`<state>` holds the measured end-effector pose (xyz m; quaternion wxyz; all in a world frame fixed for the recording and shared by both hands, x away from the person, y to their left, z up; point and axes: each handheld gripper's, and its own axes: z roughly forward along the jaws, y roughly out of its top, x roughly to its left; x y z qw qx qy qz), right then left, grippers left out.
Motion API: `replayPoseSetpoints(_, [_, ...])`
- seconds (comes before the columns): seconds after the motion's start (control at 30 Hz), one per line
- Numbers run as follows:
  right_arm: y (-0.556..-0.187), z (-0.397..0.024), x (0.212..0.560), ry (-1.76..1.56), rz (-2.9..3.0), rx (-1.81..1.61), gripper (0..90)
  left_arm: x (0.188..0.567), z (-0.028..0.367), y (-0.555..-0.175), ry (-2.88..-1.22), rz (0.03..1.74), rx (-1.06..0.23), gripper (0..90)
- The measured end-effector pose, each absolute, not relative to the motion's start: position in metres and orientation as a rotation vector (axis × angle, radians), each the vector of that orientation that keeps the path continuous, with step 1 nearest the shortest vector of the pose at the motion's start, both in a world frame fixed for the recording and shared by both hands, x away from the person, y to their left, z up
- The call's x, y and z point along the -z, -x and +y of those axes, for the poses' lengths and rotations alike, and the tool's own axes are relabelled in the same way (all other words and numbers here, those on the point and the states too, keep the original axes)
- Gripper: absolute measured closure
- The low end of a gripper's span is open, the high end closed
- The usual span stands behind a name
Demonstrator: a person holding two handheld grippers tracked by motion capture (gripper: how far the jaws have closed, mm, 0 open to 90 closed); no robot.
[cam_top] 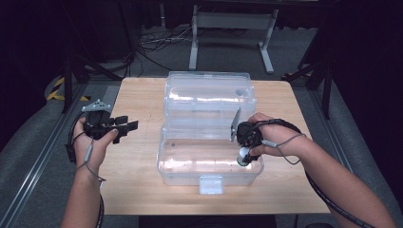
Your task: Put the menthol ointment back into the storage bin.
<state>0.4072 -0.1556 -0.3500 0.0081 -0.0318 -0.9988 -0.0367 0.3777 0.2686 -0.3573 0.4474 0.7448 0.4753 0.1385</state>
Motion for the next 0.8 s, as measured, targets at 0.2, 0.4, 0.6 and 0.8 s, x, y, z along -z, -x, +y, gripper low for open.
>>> replayPoseSetpoints(0.2, [-0.407, -0.155, 0.366, 0.093, -3.113, 0.081, 50.4, 0.358, 0.269, -0.378, -1.845, 1.180, -0.342, 47.7])
replayPoseSetpoints(0.4, [-0.405, -0.153, 0.381, 0.085, -3.100, 0.044, 50.4, 0.358, 0.268, -0.379, -1.847, 1.181, -0.341, 47.8])
replayPoseSetpoints(0.6, [-0.406, -0.150, 0.394, 0.080, -3.092, 0.007, 50.3, 0.359, 0.268, -0.379, -1.850, 1.182, -0.338, 47.8])
replayPoseSetpoints(0.8, [-0.405, -0.149, 0.402, 0.084, -3.083, -0.020, 50.3, 0.359, 0.268, -0.380, -1.850, 1.181, -0.338, 47.8])
